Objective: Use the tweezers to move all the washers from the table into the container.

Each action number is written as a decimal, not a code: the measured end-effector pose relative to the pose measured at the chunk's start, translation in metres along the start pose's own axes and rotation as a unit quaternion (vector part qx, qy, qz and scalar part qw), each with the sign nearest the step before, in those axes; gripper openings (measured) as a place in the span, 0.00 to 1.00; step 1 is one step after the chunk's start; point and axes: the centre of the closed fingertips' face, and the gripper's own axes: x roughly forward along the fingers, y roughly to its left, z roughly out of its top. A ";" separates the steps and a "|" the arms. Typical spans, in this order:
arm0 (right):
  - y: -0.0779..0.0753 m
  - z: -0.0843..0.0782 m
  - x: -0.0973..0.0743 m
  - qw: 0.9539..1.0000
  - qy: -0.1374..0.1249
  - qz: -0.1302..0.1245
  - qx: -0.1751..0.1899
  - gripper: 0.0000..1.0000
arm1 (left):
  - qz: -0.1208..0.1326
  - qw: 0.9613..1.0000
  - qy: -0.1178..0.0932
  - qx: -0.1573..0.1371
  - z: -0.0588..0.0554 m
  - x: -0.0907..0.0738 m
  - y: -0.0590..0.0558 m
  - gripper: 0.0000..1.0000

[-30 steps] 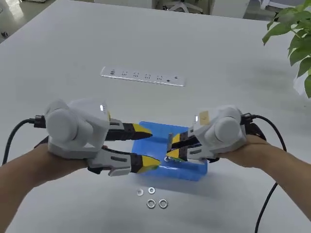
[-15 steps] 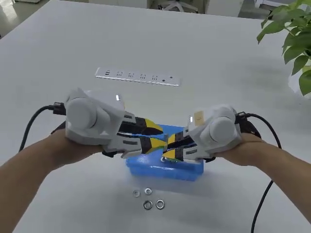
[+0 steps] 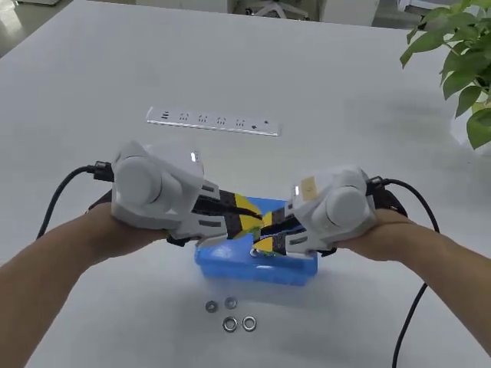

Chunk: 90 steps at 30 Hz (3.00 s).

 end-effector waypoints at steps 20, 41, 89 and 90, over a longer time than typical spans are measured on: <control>-0.003 0.002 -0.016 1.000 0.001 -0.021 0.011 0.16 | 0.008 1.000 -0.001 0.010 0.012 -0.003 -0.002 0.06; 0.006 0.003 -0.060 0.996 -0.011 -0.066 0.063 0.28 | 0.014 1.000 0.001 0.008 0.026 -0.022 -0.005 0.06; 0.058 -0.009 -0.098 0.981 -0.042 -0.113 0.151 0.78 | 0.027 1.000 0.001 -0.003 0.039 -0.058 -0.044 0.06; 0.059 -0.009 -0.099 0.981 -0.043 -0.114 0.153 0.79 | 0.026 1.000 0.001 -0.004 0.039 -0.058 -0.045 0.06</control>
